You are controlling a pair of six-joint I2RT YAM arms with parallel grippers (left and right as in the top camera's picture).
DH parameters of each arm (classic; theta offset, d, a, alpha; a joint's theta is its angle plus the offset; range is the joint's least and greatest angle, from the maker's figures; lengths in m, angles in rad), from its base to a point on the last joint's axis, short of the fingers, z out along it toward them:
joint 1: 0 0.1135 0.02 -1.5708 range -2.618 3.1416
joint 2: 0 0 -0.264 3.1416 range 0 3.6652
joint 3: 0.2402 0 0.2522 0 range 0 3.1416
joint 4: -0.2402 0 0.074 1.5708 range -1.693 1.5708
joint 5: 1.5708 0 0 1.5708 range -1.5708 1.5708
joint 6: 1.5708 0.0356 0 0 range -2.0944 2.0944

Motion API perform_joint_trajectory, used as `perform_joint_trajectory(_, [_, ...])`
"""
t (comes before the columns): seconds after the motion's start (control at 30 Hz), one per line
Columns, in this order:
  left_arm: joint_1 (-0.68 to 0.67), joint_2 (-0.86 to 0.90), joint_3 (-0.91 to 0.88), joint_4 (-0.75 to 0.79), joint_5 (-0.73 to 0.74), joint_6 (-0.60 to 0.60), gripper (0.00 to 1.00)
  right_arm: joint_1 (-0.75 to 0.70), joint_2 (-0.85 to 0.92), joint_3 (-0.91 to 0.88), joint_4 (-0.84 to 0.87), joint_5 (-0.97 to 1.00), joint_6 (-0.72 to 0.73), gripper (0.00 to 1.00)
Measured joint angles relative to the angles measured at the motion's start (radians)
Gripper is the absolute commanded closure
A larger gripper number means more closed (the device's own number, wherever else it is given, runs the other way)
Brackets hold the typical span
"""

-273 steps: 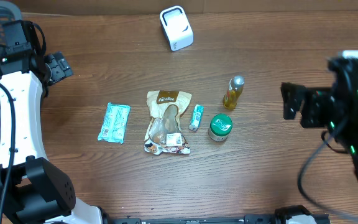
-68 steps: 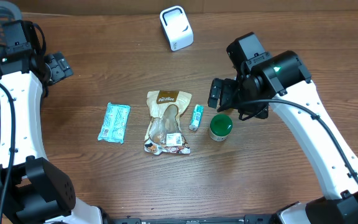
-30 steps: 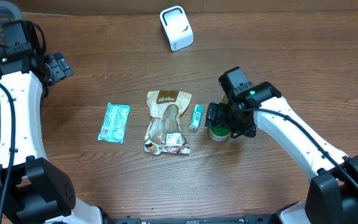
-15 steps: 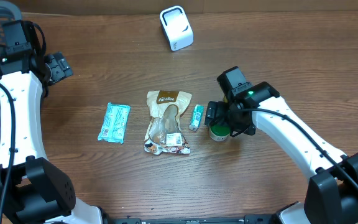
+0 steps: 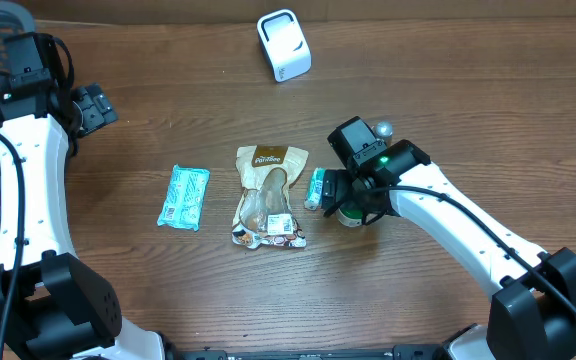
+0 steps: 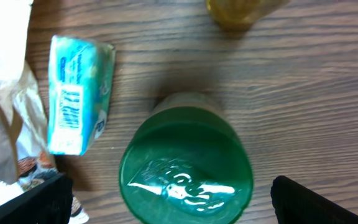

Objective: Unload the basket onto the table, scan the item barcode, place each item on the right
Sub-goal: 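Lower the open right gripper down around the green-lidded jar, then close the right gripper on the jar's body below the lid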

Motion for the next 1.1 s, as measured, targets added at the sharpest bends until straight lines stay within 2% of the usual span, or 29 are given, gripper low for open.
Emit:
perform_joint_trajectory(0.4, [0.000, 0.000, 0.000, 0.000, 0.000, 0.000, 0.01, 0.000, 0.001, 0.000, 0.000, 0.047, 0.000, 0.02])
perform_joint_trajectory(0.63, [0.000, 0.000, 0.000, 0.000, 0.000, 0.000, 0.01, 0.000, 0.001, -0.001, 0.000, 0.054, 0.000, 0.05])
perform_joint_trajectory(0.83, [0.000, 0.000, 0.000, 0.000, 0.000, 0.000, 0.01, 0.000, 0.001, -0.052, 0.060, 0.054, 0.000, 0.05])
perform_joint_trajectory(1.0, [0.000, 0.000, 0.000, 0.000, 0.000, 0.000, 0.00, 0.000, 0.001, -0.100, 0.095, 0.053, 0.002, 0.14])
perform_joint_trajectory(1.1, [0.000, 0.000, 0.000, 0.000, 0.000, 0.000, 0.00, 0.000, 0.002, -0.101, 0.099, 0.053, 0.003, 0.23])
